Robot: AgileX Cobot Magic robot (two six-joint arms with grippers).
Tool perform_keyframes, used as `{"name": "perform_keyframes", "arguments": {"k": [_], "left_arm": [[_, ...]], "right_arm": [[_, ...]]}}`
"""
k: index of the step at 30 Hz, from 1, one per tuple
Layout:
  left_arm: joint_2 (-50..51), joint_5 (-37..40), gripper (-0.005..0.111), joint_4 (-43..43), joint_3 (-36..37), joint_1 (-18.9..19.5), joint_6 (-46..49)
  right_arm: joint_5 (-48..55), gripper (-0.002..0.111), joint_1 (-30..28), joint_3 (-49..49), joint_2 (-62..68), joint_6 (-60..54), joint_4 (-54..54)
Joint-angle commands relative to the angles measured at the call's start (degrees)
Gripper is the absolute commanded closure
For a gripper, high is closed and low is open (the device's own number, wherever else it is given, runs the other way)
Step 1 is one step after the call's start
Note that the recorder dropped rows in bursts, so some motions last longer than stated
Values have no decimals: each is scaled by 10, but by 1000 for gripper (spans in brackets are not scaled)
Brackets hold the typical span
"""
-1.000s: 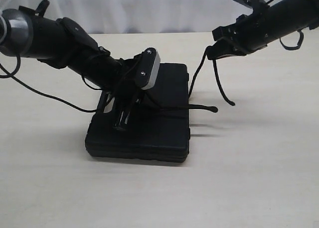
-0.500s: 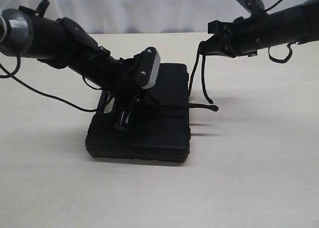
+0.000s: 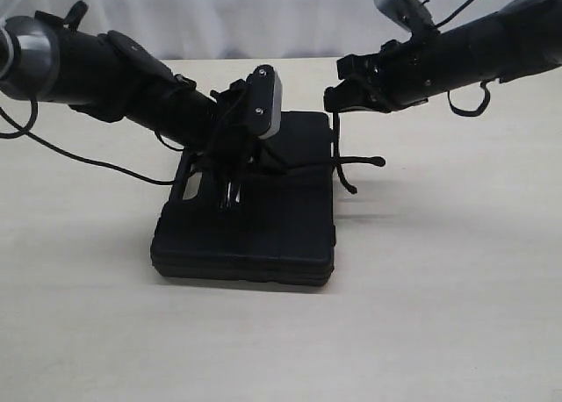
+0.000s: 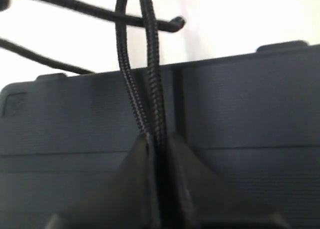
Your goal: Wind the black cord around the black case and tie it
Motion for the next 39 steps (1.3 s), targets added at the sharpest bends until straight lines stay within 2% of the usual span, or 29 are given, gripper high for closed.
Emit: {"name": "perform_keyframes", "arguments": {"k": [1, 5, 10, 12, 16, 19, 24, 29, 33, 37, 39], "left_arm": [[-5, -31, 107, -25, 2, -1, 17], [-5, -98, 107, -94, 2, -1, 17], [-5, -83, 107, -95, 2, -1, 17], [-5, -83, 107, -95, 2, -1, 17], [-5, -83, 107, -95, 2, -1, 17], [-5, -83, 107, -95, 2, -1, 17], [-5, -83, 107, -95, 2, -1, 17], [-5, -83, 107, -95, 2, -1, 17], [-5, -83, 107, -95, 2, -1, 17], [-5, -83, 107, -95, 2, -1, 17], [-5, -83, 107, -95, 2, -1, 17]], "right_arm": [[-5, 104, 0, 2, -1, 20, -44], [22, 104, 0, 2, -1, 22, -80], [34, 102, 0, 2, -1, 22, -103], [38, 93, 0, 2, -1, 22, -103], [42, 67, 0, 2, -1, 22, -103], [51, 55, 0, 2, -1, 11, -103], [55, 55, 0, 1, -22, 11, -143], [28, 55, 0, 1, -67, 53, -259], [49, 55, 0, 1, -90, 117, -354], [123, 55, 5, 8, -91, 86, -370], [110, 55, 29, 37, -95, 61, -408]]}}
